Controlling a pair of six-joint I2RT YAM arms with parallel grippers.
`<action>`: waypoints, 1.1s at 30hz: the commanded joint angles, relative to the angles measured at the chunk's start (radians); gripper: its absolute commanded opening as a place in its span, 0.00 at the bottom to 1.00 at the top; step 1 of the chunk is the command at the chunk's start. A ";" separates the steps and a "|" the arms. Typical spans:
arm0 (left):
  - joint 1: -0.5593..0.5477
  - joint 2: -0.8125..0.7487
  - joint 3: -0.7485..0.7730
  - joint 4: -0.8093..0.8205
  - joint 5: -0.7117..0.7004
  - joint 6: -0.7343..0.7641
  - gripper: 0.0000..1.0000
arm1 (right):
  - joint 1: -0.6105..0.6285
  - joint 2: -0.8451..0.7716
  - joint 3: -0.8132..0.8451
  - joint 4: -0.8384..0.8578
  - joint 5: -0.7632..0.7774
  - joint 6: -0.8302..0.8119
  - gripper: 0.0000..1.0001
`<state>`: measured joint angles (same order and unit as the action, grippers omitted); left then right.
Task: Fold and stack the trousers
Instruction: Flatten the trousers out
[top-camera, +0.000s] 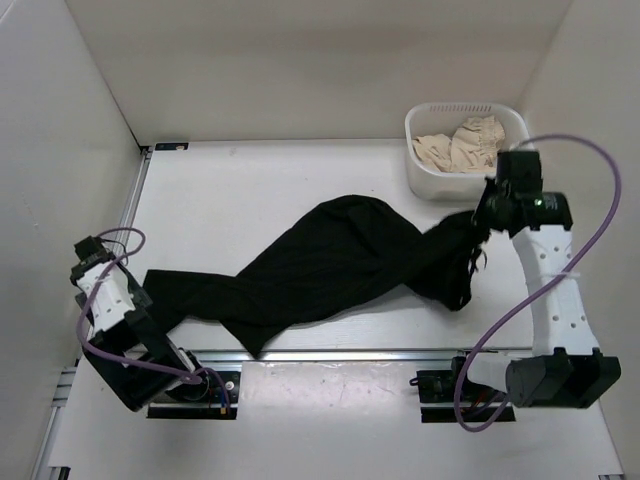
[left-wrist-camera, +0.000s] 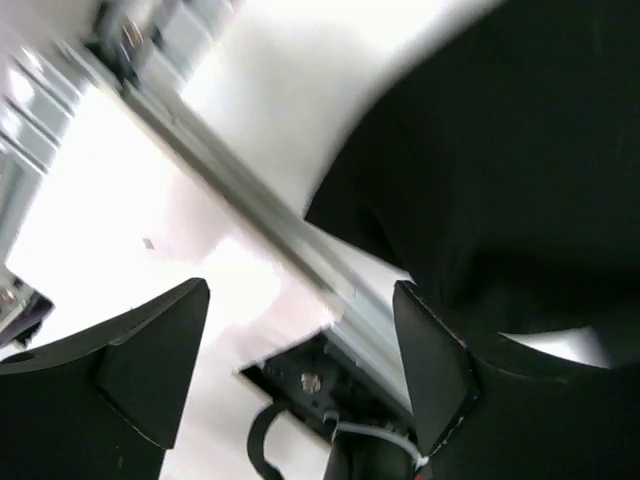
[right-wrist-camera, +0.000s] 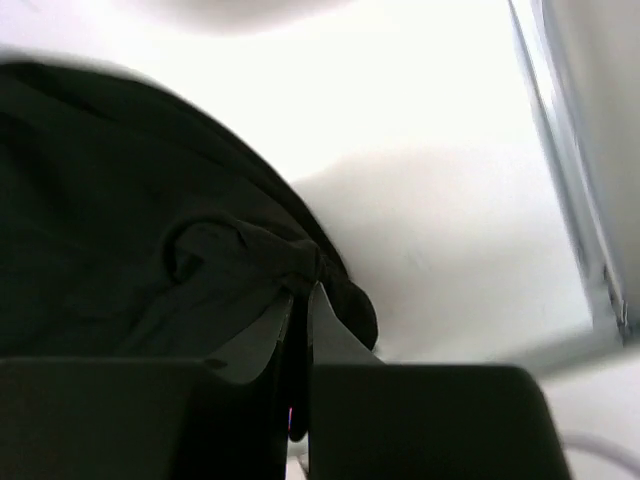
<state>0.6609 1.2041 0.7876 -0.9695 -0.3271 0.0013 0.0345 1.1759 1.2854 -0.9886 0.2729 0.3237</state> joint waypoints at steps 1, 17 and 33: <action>0.028 0.075 0.081 0.031 0.054 -0.001 0.86 | -0.001 0.082 0.262 0.034 -0.093 -0.116 0.00; -0.003 0.193 0.171 0.091 0.250 -0.001 0.94 | 0.016 -0.185 -0.330 -0.128 0.074 0.202 0.95; -0.259 0.568 0.345 0.192 0.238 -0.001 0.95 | -0.129 -0.151 -0.469 0.136 -0.009 0.644 0.99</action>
<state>0.3950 1.8103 1.1389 -0.7887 -0.0418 -0.0013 -0.0578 0.9775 0.8391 -0.9211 0.2676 0.9112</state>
